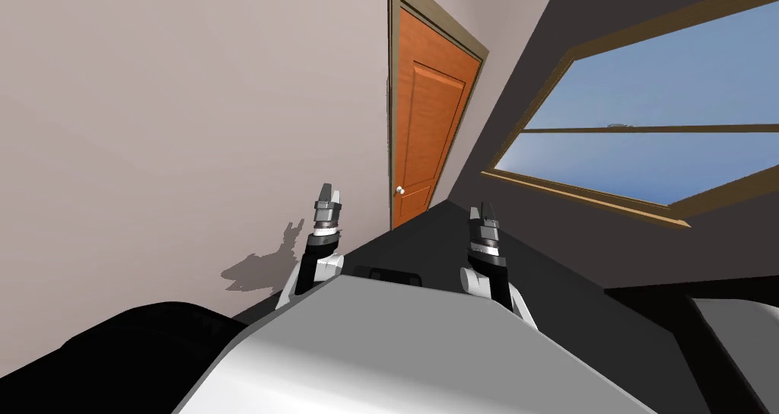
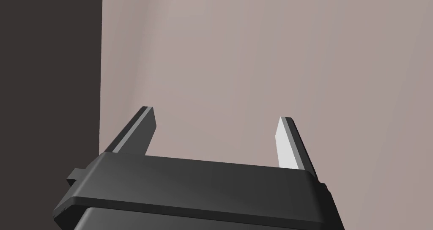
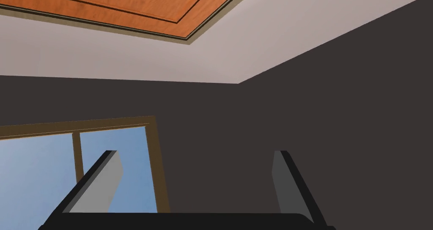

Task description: Pull the door open

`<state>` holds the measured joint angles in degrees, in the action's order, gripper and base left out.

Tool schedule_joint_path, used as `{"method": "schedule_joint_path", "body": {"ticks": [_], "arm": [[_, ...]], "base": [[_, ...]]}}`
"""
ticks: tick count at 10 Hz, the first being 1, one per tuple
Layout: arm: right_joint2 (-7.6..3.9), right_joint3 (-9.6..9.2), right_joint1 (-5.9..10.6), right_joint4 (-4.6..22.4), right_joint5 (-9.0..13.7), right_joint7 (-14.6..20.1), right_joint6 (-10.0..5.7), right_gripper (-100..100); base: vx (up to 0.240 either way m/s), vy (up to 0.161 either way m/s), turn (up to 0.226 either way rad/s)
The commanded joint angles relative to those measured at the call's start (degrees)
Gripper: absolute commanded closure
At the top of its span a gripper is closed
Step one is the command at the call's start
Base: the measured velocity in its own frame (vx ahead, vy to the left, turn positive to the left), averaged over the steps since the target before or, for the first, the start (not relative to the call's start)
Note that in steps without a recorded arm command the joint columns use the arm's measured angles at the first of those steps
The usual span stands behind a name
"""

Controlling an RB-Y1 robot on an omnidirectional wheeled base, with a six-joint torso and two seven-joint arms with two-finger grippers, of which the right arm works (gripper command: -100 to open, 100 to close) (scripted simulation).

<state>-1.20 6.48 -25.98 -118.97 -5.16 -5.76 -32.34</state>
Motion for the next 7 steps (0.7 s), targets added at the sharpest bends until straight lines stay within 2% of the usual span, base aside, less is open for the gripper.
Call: {"method": "schedule_joint_path", "body": {"ticks": [1, 3, 7], "arm": [[0.00, 0.02, 0.64, 1.62, -0.58, -1.26, -0.33, -100], [-0.60, 0.57, 1.79, 5.31, -2.00, -4.18, -1.30, -100], [-1.66, 1.80, 4.36, 13.29, -5.15, -10.67, -3.43, -100]], "base": [[0.061, -0.014, 0.034], [0.062, -0.014, 0.105], [0.096, -0.027, 0.155]]}}
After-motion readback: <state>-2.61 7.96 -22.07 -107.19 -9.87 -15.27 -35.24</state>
